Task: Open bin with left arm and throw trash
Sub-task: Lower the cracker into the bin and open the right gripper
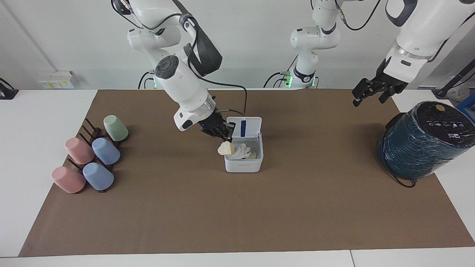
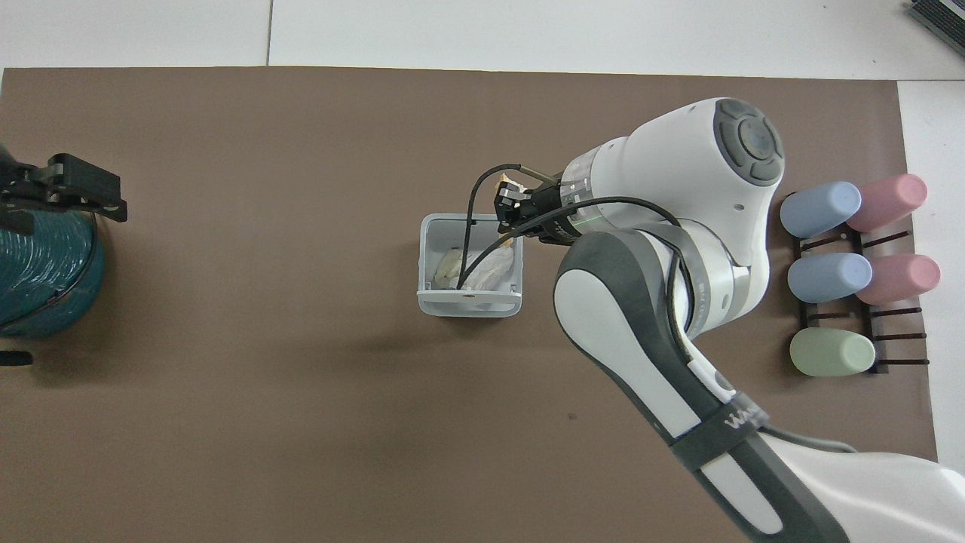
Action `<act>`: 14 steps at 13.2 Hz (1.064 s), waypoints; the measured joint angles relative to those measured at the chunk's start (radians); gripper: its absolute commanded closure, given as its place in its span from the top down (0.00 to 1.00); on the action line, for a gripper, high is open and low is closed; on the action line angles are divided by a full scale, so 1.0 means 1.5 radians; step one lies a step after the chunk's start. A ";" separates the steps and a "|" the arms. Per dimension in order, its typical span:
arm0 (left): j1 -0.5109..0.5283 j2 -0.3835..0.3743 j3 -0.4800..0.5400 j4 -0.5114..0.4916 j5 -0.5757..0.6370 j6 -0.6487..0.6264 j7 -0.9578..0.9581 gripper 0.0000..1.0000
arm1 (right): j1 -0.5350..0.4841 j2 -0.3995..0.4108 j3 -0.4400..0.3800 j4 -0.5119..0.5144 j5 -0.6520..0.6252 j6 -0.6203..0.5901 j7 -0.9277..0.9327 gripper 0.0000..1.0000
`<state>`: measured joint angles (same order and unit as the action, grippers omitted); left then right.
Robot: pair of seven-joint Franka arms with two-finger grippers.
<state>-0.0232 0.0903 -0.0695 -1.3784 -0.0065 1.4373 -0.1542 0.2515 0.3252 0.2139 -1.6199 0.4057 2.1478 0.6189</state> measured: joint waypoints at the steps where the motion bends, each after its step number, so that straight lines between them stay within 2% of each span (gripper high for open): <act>1: -0.001 -0.007 -0.004 -0.015 0.002 0.001 0.001 1.00 | 0.013 0.011 0.000 0.002 0.011 0.014 0.005 0.00; 4: -0.005 -0.017 -0.008 -0.062 0.004 0.015 0.002 1.00 | 0.048 0.046 0.000 0.005 0.021 0.038 0.012 0.00; 5: -0.006 -0.020 -0.008 -0.073 0.004 0.018 0.003 1.00 | 0.057 0.057 0.000 0.005 0.021 0.046 0.014 0.12; 6: -0.006 -0.023 -0.008 -0.078 0.004 0.020 0.003 1.00 | 0.063 0.066 0.000 0.004 0.021 0.051 0.014 0.42; 7: -0.006 -0.025 -0.008 -0.080 0.005 0.022 0.003 1.00 | 0.065 0.073 0.000 0.004 0.021 0.053 0.014 0.82; 8: -0.006 -0.026 -0.008 -0.080 0.005 0.023 0.003 1.00 | 0.064 0.076 -0.001 0.004 0.021 0.054 0.014 1.00; 14: -0.006 -0.028 -0.006 -0.081 0.005 0.025 0.004 1.00 | 0.062 0.076 -0.004 0.006 0.005 0.054 0.014 1.00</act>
<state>-0.0315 0.0481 -0.0789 -1.4993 0.0014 1.4754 -0.1478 0.3450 0.4392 0.2081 -1.6116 0.4139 2.2291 0.6396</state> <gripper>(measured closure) 0.000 0.203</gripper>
